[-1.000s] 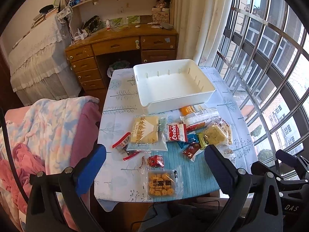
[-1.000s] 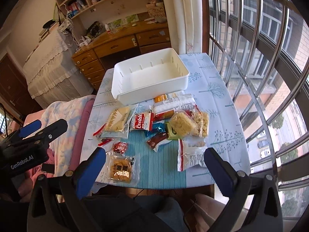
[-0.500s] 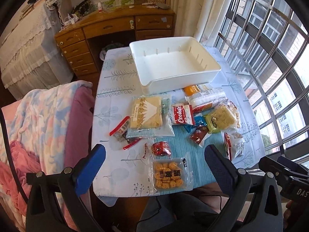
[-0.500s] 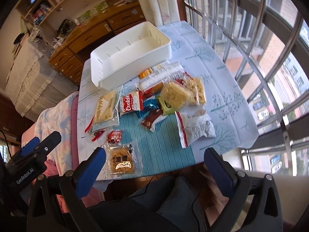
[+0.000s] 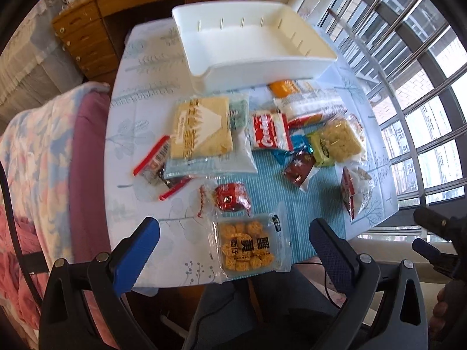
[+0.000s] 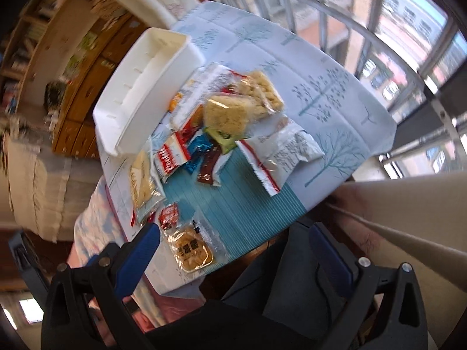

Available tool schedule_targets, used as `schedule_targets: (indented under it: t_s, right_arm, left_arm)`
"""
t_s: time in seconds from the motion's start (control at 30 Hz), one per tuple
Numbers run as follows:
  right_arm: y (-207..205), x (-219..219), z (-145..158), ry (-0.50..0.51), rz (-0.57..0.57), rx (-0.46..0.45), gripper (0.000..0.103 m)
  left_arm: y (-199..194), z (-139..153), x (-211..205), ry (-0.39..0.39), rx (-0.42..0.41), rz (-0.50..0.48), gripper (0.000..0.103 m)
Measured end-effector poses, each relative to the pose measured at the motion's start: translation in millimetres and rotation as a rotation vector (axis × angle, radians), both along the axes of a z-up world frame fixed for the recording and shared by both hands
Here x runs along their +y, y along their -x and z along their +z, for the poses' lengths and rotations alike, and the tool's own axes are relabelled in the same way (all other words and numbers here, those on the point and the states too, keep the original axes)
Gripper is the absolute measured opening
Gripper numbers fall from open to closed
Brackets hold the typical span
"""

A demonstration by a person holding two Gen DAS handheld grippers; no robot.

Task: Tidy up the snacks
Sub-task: 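Grasp the cookie-ball pack with the left tool while the right tool grasps the white snack bag, then lift both held packs and carry them over the white tray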

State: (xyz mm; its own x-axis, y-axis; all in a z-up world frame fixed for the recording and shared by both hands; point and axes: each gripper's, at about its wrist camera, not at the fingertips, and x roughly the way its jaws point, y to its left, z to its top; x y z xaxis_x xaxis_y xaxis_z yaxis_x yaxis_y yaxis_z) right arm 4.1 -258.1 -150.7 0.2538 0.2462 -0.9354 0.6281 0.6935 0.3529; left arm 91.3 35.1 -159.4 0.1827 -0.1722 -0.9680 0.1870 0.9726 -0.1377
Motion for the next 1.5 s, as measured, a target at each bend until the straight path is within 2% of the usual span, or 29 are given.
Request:
schedule_targets:
  t_s: [0.27, 0.43, 0.53, 0.7, 0.83, 1.07, 1.2, 1.37, 1.5]
  right_arm:
    - [-8, -52, -55, -0.165, -0.251, 0.119, 0.102]
    - [-10, -76, -102, -0.339, -0.401, 0.221, 0.102]
    - [-14, -86, -126, -0.407, -0.441, 0.282, 0.093]
    - [-26, -93, -149, -0.440, -0.431, 0.368, 0.092]
    - [-44, -92, -159, -0.460, -0.376, 0.405, 0.086]
    - [-71, -93, -171, -0.477, -0.303, 0.452, 0.080]
    - [-91, -94, -173, -0.486, -0.268, 0.457, 0.067]
    - [-103, -93, -172, -0.483, -0.249, 0.465, 0.059]
    - [-107, -91, -168, -0.443, -0.236, 0.454, 0.055]
  left_arm:
    - [-5, -63, -5, -0.024, 0.233, 0.053, 0.102]
    - [-4, -98, -9, -0.031, 0.373, 0.112, 0.102]
    - [-4, -116, -10, -0.025, 0.450, 0.160, 0.102]
    - [-3, -145, -19, -0.028, 0.549, 0.217, 0.102]
    - [-2, -163, -29, -0.043, 0.601, 0.259, 0.102]
    - [-9, -186, -31, -0.090, 0.653, 0.322, 0.102]
    - [-15, -197, -34, -0.095, 0.677, 0.332, 0.103]
    - [-17, -201, -41, -0.089, 0.692, 0.336, 0.103]
    - [-23, -202, -46, -0.076, 0.686, 0.323, 0.101]
